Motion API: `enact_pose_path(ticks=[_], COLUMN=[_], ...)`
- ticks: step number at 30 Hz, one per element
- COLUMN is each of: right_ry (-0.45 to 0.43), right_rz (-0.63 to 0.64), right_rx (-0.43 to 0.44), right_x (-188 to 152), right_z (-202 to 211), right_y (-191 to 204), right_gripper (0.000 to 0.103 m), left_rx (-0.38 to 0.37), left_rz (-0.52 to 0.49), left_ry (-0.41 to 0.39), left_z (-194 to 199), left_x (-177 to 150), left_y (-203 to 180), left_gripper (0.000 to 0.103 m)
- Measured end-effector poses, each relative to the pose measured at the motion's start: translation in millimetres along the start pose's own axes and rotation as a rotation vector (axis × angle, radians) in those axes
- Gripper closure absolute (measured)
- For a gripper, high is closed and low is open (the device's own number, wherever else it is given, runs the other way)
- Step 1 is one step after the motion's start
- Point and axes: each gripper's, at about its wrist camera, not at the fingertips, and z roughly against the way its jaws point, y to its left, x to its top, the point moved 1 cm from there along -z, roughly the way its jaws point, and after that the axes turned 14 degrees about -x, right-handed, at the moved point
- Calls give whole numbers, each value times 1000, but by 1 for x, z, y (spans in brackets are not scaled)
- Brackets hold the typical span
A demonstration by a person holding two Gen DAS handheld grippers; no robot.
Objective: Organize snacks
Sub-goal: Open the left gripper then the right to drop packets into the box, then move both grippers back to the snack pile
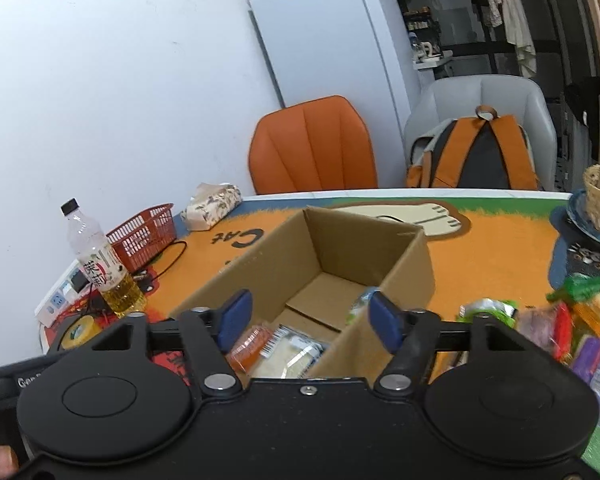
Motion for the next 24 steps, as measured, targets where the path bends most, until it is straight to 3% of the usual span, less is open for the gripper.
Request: enact_pose_path(ticks=[5, 13, 19, 24], right_ry=[-13, -3, 13, 15], right_rz=[-18, -48, -72, -92], right_rx=[-48, -111, -145, -123], right_x=[-6, -13, -20, -24], right_z=[12, 29, 35, 42], right_y=[-15, -47, -72, -87], right_gripper=[13, 4, 3, 2], left_rx=[-5, -6, -49, -78], left_rz=[-5, -31, -47, -68], left_ry=[13, 23, 49, 70], left_z=[0, -3, -7, -11], left_x=[-5, -10, -18, -23], left_y=[-5, -22, -41, -56], left_gripper=[19, 10, 9, 9])
